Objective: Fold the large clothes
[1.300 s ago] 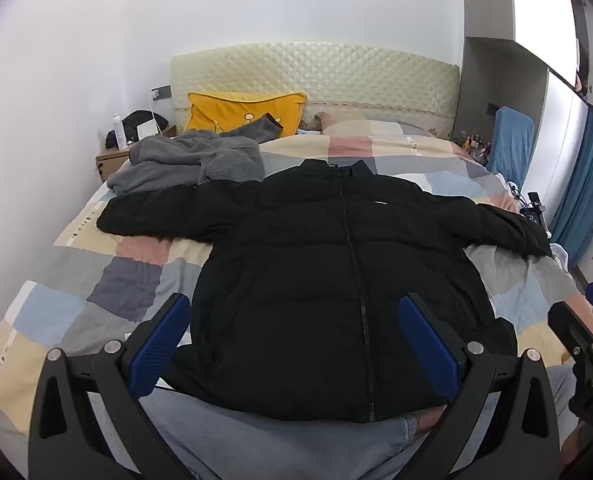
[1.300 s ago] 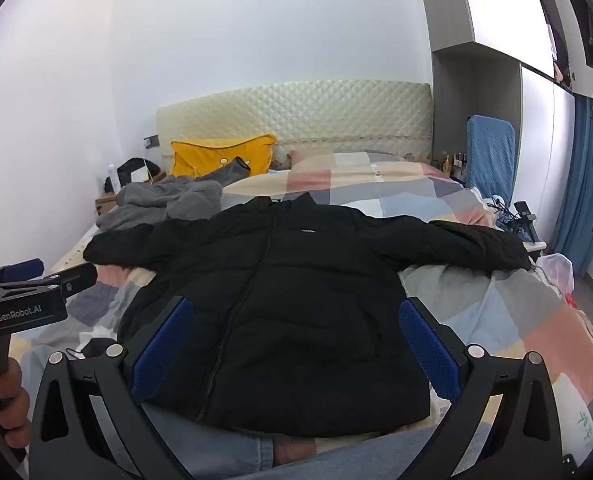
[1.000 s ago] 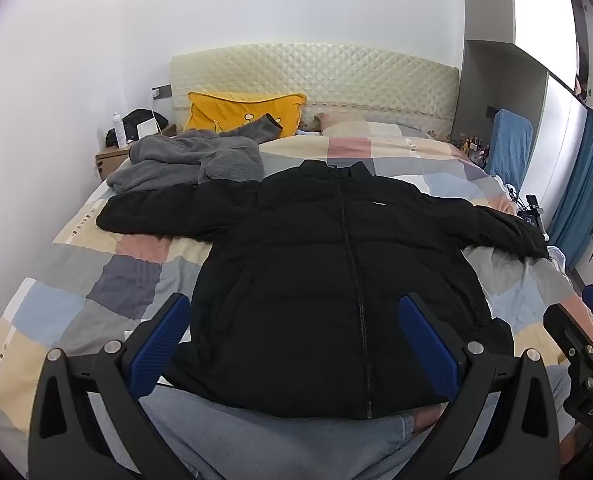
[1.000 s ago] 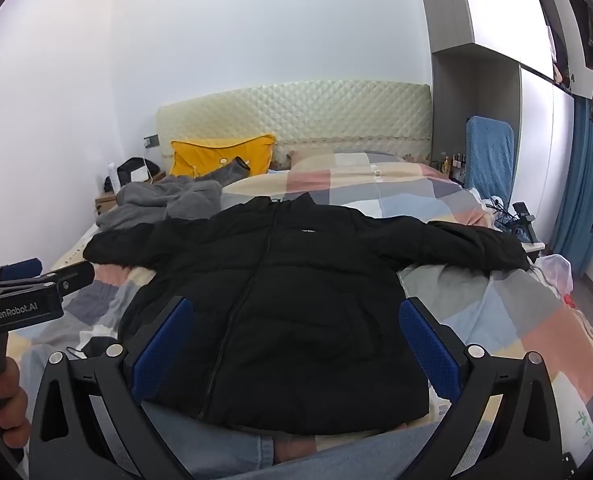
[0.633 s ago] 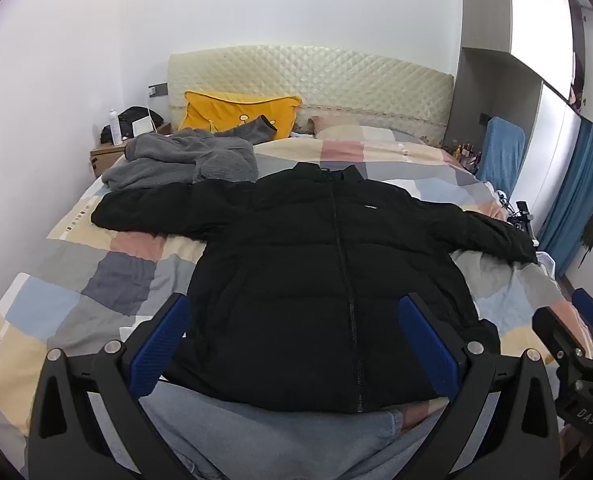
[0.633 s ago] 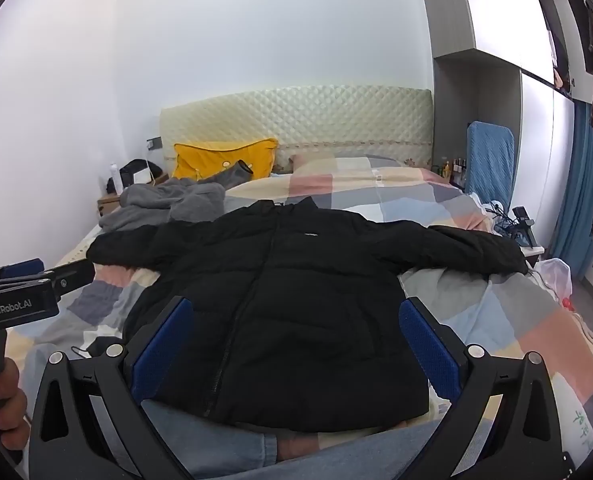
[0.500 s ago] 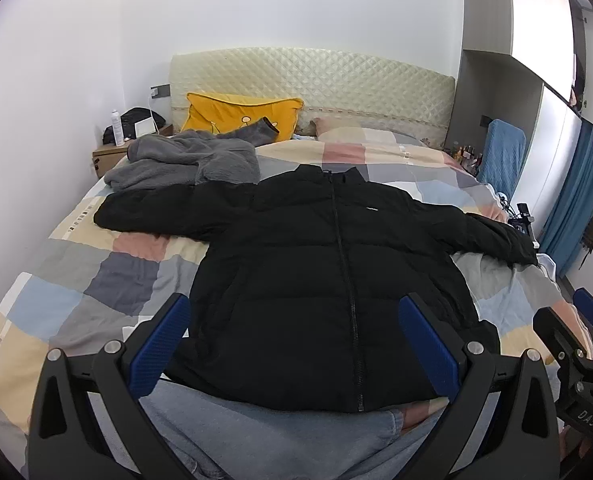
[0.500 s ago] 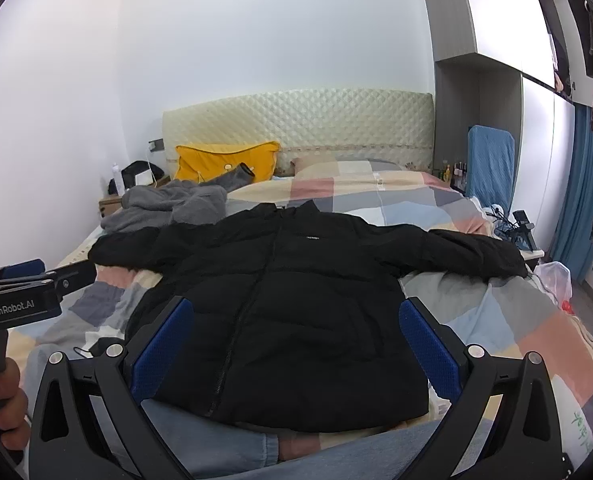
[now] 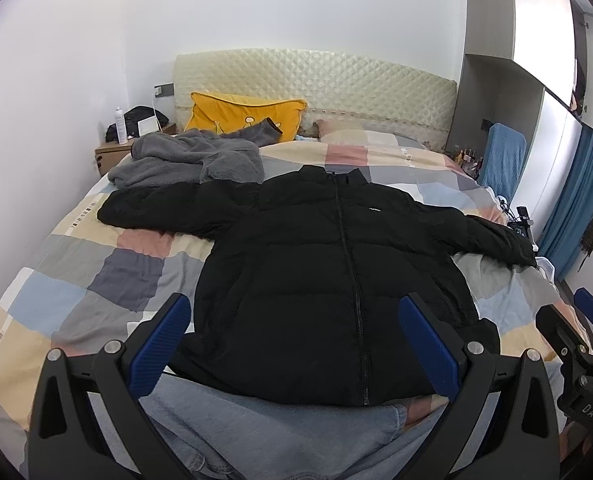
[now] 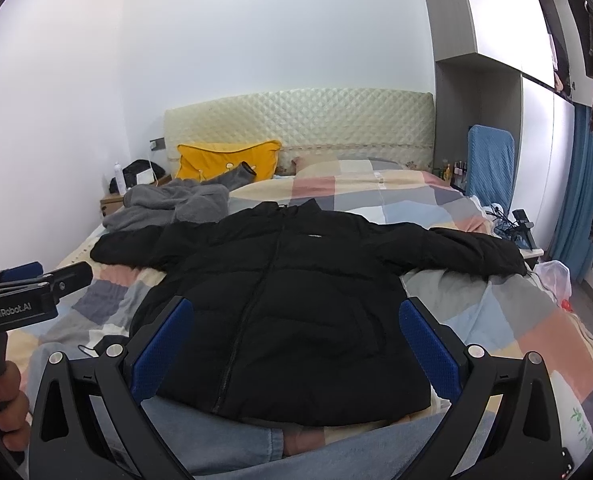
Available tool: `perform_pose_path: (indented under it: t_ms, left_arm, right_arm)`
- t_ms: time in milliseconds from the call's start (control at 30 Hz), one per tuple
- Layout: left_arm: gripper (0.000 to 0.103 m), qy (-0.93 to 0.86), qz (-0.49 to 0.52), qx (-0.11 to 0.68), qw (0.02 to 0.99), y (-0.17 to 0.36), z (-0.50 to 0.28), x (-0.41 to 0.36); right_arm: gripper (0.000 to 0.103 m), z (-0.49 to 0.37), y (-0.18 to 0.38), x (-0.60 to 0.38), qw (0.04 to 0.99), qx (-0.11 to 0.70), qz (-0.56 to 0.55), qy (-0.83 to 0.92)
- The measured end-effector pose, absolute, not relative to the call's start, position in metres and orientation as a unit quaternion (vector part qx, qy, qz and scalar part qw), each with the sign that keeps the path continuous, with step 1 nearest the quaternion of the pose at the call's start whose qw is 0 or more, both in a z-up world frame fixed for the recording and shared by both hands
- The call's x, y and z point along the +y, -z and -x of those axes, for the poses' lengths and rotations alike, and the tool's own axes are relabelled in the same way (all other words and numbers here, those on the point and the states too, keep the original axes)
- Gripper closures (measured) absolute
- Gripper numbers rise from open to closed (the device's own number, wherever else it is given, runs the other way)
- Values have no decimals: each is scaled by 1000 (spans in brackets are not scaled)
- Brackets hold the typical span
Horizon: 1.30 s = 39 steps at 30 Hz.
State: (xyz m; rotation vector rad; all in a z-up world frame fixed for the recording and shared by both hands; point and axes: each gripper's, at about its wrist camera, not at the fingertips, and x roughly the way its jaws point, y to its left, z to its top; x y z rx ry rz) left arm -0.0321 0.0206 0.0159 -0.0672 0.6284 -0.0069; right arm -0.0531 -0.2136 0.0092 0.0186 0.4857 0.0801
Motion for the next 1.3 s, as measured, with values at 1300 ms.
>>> perform_pose_path:
  t_ms: [1300]
  left_arm:
    - [0, -2, 11, 309, 951, -25, 35, 6]
  right_arm:
    - [0, 65, -16, -223, 975, 221, -6, -34]
